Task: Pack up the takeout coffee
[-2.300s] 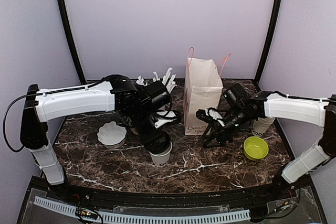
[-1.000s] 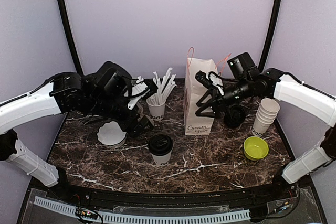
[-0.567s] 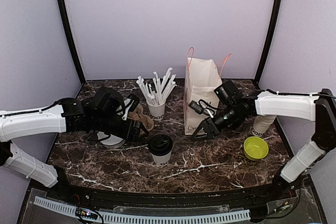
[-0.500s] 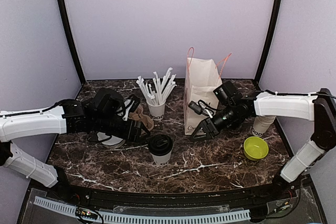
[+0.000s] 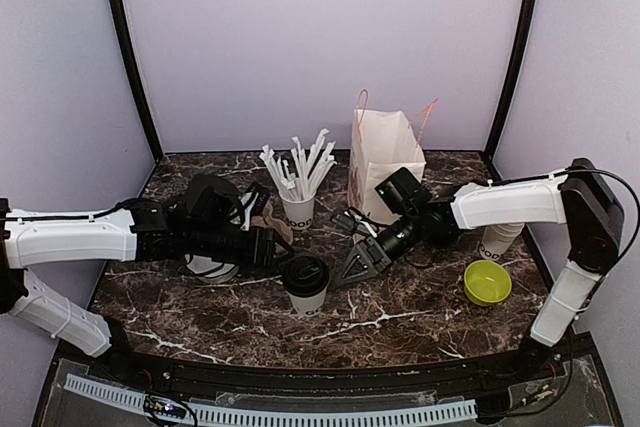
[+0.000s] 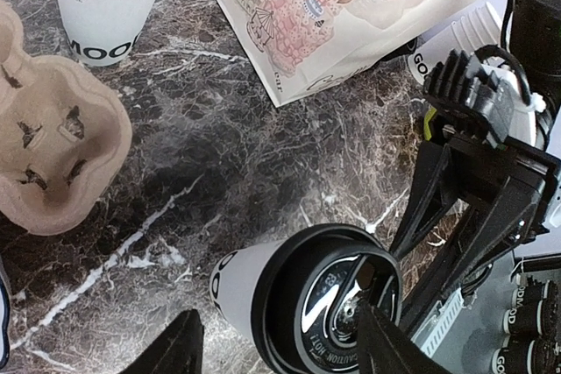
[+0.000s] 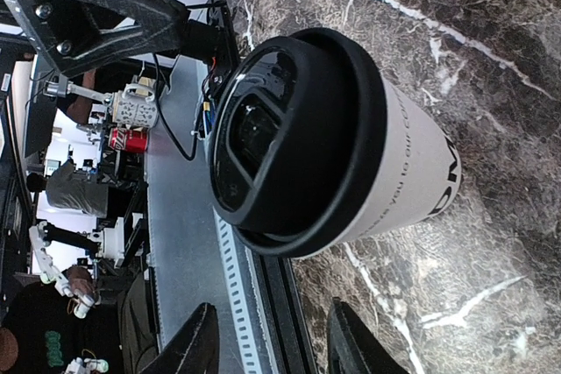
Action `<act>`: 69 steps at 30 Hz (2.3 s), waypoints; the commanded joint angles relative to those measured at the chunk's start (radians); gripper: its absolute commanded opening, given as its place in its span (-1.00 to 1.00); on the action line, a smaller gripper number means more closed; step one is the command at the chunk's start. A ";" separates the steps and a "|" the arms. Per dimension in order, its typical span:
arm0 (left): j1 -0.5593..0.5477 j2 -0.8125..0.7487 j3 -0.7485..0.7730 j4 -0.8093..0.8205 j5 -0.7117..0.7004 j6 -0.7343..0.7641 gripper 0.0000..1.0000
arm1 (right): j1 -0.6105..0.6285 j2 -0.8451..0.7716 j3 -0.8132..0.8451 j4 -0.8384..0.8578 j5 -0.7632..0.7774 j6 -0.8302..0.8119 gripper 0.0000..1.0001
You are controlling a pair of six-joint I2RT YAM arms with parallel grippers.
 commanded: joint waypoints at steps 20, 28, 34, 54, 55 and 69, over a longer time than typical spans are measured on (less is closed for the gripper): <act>0.006 0.116 -0.031 0.083 0.064 -0.011 -0.18 | 0.020 0.100 0.120 0.033 0.000 0.070 -0.34; 0.006 0.128 -0.053 0.098 0.075 -0.024 -0.24 | 0.022 0.135 0.143 0.011 0.002 0.067 -0.37; 0.006 0.134 -0.073 0.103 0.082 -0.035 -0.25 | 0.029 0.164 0.158 0.003 0.006 0.076 -0.39; -0.031 0.010 -0.141 -0.015 -0.068 -0.051 -0.17 | 0.066 0.187 0.343 -0.254 0.350 -0.164 -0.53; -0.033 -0.014 -0.134 -0.014 -0.074 -0.051 -0.13 | 0.067 0.175 0.352 -0.261 0.336 -0.173 -0.51; -0.027 -0.161 -0.062 0.019 -0.172 0.007 0.09 | 0.067 -0.013 0.258 -0.264 0.240 -0.235 0.09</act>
